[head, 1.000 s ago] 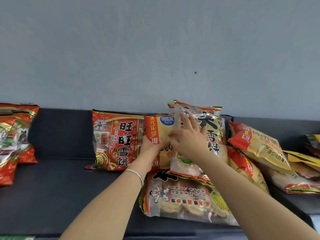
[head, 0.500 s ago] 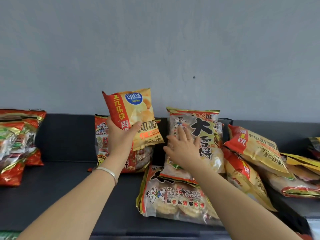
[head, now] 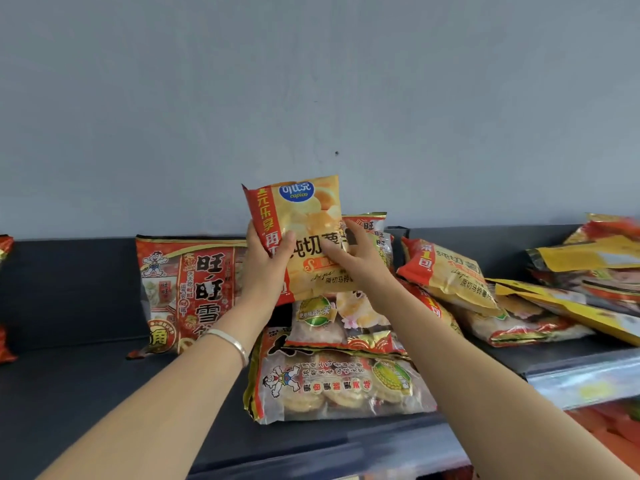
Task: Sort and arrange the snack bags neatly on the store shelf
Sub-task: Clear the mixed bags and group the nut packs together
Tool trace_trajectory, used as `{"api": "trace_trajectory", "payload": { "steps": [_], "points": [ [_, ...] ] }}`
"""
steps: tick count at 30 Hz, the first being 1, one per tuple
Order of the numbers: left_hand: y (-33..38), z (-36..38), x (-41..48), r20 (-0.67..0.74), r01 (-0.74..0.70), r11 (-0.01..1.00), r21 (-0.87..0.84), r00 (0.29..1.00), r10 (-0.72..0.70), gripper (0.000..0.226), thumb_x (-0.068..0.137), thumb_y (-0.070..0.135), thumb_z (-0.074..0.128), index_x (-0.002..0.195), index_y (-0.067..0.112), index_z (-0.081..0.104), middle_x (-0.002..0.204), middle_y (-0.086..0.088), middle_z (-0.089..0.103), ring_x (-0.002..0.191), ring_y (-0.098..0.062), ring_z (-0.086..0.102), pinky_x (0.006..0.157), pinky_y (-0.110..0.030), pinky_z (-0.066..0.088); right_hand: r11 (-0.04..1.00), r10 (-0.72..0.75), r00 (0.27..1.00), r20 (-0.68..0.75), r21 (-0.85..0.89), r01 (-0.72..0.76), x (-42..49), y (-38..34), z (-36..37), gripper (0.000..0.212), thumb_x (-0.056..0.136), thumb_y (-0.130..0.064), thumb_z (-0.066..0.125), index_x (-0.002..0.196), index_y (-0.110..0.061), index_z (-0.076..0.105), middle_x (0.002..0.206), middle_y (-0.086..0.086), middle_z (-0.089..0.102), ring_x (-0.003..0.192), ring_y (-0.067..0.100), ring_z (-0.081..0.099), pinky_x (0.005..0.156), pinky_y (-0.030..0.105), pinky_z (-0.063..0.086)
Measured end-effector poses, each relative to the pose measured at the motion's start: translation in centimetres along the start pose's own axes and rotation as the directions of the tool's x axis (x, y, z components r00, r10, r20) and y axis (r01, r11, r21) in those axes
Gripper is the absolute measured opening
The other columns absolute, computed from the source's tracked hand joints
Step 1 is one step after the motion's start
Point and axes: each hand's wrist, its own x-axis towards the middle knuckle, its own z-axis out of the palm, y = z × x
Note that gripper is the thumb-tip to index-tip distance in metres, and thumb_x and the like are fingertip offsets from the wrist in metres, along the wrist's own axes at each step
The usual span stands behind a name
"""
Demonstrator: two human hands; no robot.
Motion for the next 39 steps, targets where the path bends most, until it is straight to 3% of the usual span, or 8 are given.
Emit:
{"api": "trace_trajectory", "payload": {
  "steps": [7, 12, 16, 21, 24, 27, 32, 39],
  "points": [
    [0.6, 4.5, -1.5, 0.166, 0.055, 0.978, -0.201, 0.986, -0.021, 0.040, 0.094, 0.045, 0.042, 0.132, 0.035, 0.037, 0.126, -0.002, 0.057, 0.102, -0.014, 0.065, 0.075, -0.030, 0.058, 0.994, -0.058, 0.969, -0.242, -0.100, 0.035, -1.5, 0.5, -4.5, 0.078, 0.079, -0.042, 0.074, 0.143, -0.030, 0.032, 0.102, -0.016, 0.062, 0.096, 0.013, 0.067, 0.081, 0.041, 0.059],
    [1.2, 9.0, -2.1, 0.242, -0.018, 0.999, 0.033, 0.970, 0.009, 0.060, 0.094, 0.036, 0.051, 0.147, 0.032, 0.022, 0.149, 0.003, 0.026, 0.135, -0.015, 0.031, 0.107, -0.036, 0.035, 0.976, -0.108, 0.891, -0.442, -0.215, 0.011, -2.5, 0.4, -9.6, 0.075, 0.079, -0.055, 0.068, 0.141, -0.034, 0.032, 0.107, -0.017, 0.060, 0.098, 0.012, 0.066, 0.082, 0.042, 0.058],
    [2.1, 13.6, -2.8, 0.449, -0.116, 0.987, 0.113, 0.892, 0.054, 0.064, 0.094, 0.024, 0.054, 0.148, 0.031, 0.019, 0.141, 0.009, 0.032, 0.127, -0.003, 0.030, 0.106, -0.027, 0.026, 0.966, -0.086, 0.826, -0.557, -0.248, -0.067, -2.8, 0.7, -14.5, 0.073, 0.080, -0.056, 0.067, 0.140, -0.035, 0.031, 0.110, -0.008, 0.062, 0.098, 0.017, 0.066, 0.081, 0.045, 0.058],
    [2.1, 18.7, -3.2, 0.487, -0.217, 0.931, 0.292, 0.872, 0.050, 0.067, 0.094, 0.031, 0.054, 0.149, 0.029, 0.017, 0.151, -0.001, 0.029, 0.138, -0.019, 0.028, 0.109, -0.037, 0.029, 0.989, 0.019, 0.712, -0.702, -0.093, -0.119, -2.3, 2.9, -21.3, 0.066, 0.089, -0.048, 0.060, 0.143, -0.025, 0.030, 0.125, 0.002, 0.059, 0.106, 0.023, 0.062, 0.086, 0.044, 0.055],
    [1.7, 20.8, -2.8, 0.485, -0.346, 0.807, 0.479, 0.870, 0.085, 0.066, 0.093, 0.035, 0.053, 0.149, 0.030, 0.019, 0.148, 0.001, 0.035, 0.136, -0.018, 0.034, 0.108, -0.040, 0.033, 0.956, 0.175, 0.697, -0.695, -0.048, -0.288, -1.1, 5.0, -24.4, 0.062, 0.093, -0.044, 0.053, 0.145, -0.022, 0.026, 0.132, 0.012, 0.055, 0.111, 0.032, 0.057, 0.087, 0.044, 0.051],
    [1.2, 22.8, -2.3, 0.509, -0.457, 0.600, 0.657, 0.856, 0.095, 0.064, 0.092, 0.041, 0.049, 0.147, 0.035, 0.019, 0.147, 0.005, 0.037, 0.133, -0.017, 0.037, 0.106, -0.049, 0.034, 0.776, 0.184, 0.746, -0.639, -0.371, -0.510, -0.3, 6.7, -25.9, 0.055, 0.098, -0.043, 0.038, 0.149, -0.029, 0.023, 0.149, 0.015, 0.033, 0.132, 0.039, 0.036, 0.103, 0.051, 0.037],
    [-0.3, 24.8, -2.4, 0.553, -0.488, 0.401, 0.776, 0.831, -0.059, 0.045, 0.090, 0.050, 0.043, 0.135, 0.046, 0.040, 0.152, 0.011, 0.027, 0.143, -0.017, 0.015, 0.111, -0.054, 0.008, 0.672, 0.067, 0.884, -0.464, -0.634, -0.383, -0.3, 8.4, -26.7, 0.043, 0.101, -0.041, 0.021, 0.133, -0.030, 0.047, 0.136, 0.011, 0.049, 0.118, 0.037, 0.050, 0.096, 0.048, 0.044],
    [0.3, 23.0, -2.9, 0.426, -0.423, 0.539, 0.729, 0.896, 0.127, 0.032, 0.093, 0.040, 0.048, 0.123, 0.034, 0.058, 0.137, 0.009, 0.050, 0.127, -0.014, 0.043, 0.106, -0.041, 0.029, 0.525, -0.363, 0.879, -0.308, -0.847, -0.080, -0.7, 7.3, -23.8, 0.037, 0.100, -0.035, 0.038, 0.130, -0.021, 0.054, 0.141, 0.007, 0.047, 0.130, 0.031, 0.040, 0.105, 0.047, 0.036]
  ]
}}
